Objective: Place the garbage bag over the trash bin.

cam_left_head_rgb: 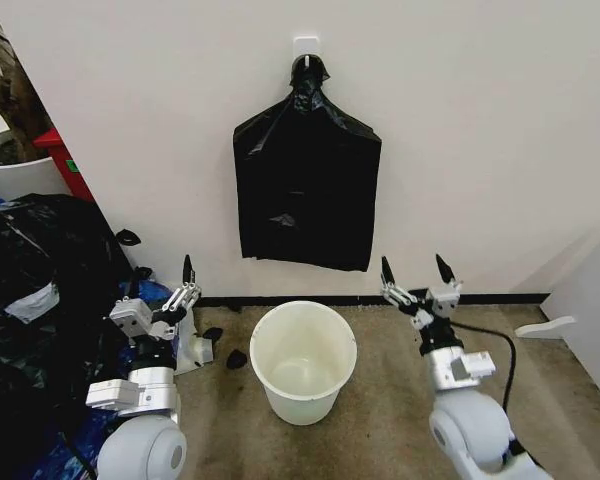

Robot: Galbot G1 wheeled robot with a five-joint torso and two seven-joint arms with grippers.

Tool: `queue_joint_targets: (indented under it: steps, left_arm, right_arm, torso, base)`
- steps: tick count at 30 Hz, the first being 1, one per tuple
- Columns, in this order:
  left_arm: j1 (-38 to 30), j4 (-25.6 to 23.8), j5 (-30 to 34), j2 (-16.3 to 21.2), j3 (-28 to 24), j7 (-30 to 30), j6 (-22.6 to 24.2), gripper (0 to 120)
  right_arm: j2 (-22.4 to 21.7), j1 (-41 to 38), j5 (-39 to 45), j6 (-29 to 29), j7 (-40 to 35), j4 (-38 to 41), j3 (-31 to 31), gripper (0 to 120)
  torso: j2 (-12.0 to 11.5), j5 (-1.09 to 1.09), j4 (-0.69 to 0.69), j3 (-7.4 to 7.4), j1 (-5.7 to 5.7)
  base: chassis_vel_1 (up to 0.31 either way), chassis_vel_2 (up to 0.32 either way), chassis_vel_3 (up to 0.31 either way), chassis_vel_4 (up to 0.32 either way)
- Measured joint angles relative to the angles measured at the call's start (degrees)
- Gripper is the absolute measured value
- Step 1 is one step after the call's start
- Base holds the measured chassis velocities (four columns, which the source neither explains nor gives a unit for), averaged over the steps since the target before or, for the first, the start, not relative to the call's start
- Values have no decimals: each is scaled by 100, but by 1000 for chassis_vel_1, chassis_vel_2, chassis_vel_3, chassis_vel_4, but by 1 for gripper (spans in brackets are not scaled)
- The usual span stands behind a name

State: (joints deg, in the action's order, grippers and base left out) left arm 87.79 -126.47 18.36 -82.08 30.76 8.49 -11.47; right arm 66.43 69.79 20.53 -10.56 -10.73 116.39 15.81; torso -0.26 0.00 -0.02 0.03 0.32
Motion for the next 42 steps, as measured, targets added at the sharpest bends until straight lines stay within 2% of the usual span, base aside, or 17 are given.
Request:
queue_joint_targets:
  steps: [8, 15, 19, 28, 35, 37, 41, 42]
  left_arm:
    - [-158, 254, 188, -16, 14, -293, -23, 100]
    - [-224, 426, 198, -46, 96, -443, -211, 100]
    - [-254, 319, 351, -123, 71, -415, -192, 100]
    - [-277, 352, 398, -179, 27, -408, -344, 100]
    - [-243, 492, 114, -180, 83, -536, -571, 100]
    - [-273, 522, 96, -180, 85, -509, -586, 100]
    - [-296, 542, 93, -143, 101, -467, -608, 100]
    - [-296, 542, 93, -143, 101, -467, -608, 100]
  right_arm:
    - [133, -1707, 1534, -42, 39, -459, -1097, 100]
    - [450, -2928, 2835, -196, 252, -703, -1616, 100]
    - [619, -3536, 3377, -251, 486, -1246, -1872, 100]
    - [1002, -4254, 3631, -327, 720, -2252, -2061, 100]
    - [1255, -4742, 3713, -381, 817, -2816, -1987, 100]
    - [1308, -4865, 3743, -388, 825, -2977, -1938, 98]
    - [1382, -4908, 3747, -403, 843, -3058, -1847, 84]
    - [1382, -4908, 3747, -403, 843, -3058, -1847, 84]
  torso:
    - [0, 2, -2, 1, 0]
    - [0, -3, -1, 0, 0]
    - [0, -1, -2, 0, 0]
    - [0, -1, -2, 0, 0]
    - [0, -1, -1, 0, 0]
    - [0, 0, -2, 0, 0]
    - [0, 0, -2, 0, 0]
    - [0, 0, -2, 0, 0]
  base:
    - [0, 0, 0, 0]
    - [0, 0, 0, 0]
    - [0, 0, 0, 0]
    - [0, 0, 0, 0]
    - [0, 0, 0, 0]
    - [0, 0, 0, 0]
    - [0, 0, 0, 0]
    - [0, 0, 0, 0]
